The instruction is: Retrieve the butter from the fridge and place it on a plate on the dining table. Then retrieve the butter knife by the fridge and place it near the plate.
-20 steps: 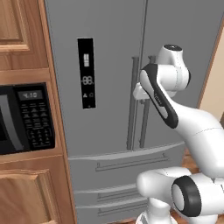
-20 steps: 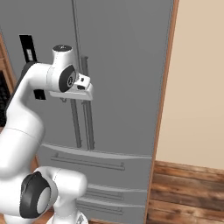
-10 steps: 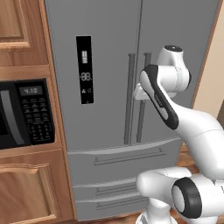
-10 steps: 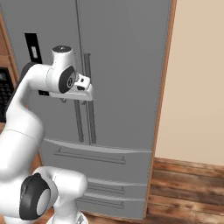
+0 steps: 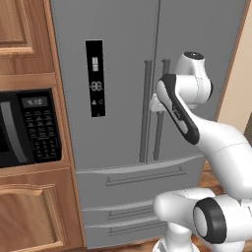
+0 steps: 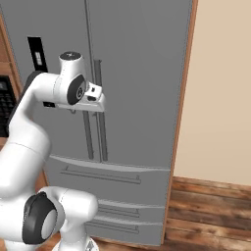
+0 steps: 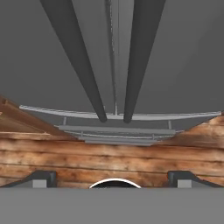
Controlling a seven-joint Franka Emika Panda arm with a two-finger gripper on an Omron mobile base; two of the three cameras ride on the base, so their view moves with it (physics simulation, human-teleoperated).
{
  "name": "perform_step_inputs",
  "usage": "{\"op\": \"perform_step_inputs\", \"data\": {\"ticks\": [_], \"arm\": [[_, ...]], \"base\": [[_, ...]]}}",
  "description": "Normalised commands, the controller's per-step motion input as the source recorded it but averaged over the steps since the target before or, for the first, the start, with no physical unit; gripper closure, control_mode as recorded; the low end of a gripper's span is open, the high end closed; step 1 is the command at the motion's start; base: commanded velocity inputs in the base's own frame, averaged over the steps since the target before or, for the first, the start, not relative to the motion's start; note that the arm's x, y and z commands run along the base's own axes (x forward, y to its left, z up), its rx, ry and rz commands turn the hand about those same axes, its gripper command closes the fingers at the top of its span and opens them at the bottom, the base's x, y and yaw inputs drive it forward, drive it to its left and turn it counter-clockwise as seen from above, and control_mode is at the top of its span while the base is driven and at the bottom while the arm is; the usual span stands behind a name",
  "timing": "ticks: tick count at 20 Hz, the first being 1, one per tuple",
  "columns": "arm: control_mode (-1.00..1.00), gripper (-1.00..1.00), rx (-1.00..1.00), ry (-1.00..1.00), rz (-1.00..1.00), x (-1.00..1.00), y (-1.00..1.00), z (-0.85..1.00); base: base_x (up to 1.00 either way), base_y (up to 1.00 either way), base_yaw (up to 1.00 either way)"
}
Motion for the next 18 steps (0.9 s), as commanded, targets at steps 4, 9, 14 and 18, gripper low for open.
{"op": "perform_step_inputs", "data": {"ticks": [4,9,14,18], "arm": [[-1.00,-1.00,0.00,-0.12,-0.01,0.26,0.00,-0.08],[-1.00,-1.00,0.00,-0.03,-0.01,0.16,0.00,0.00],[-1.00,-1.00,0.00,-0.05,-0.02,0.20,0.00,-0.01],[-1.00,-1.00,0.00,0.00,-0.01,0.19,0.10,0.00]], "base": [[0.00,0.00,0.00],[0.00,0.00,0.00],[0.00,0.00,0.00],[0.00,0.00,0.00]]}}
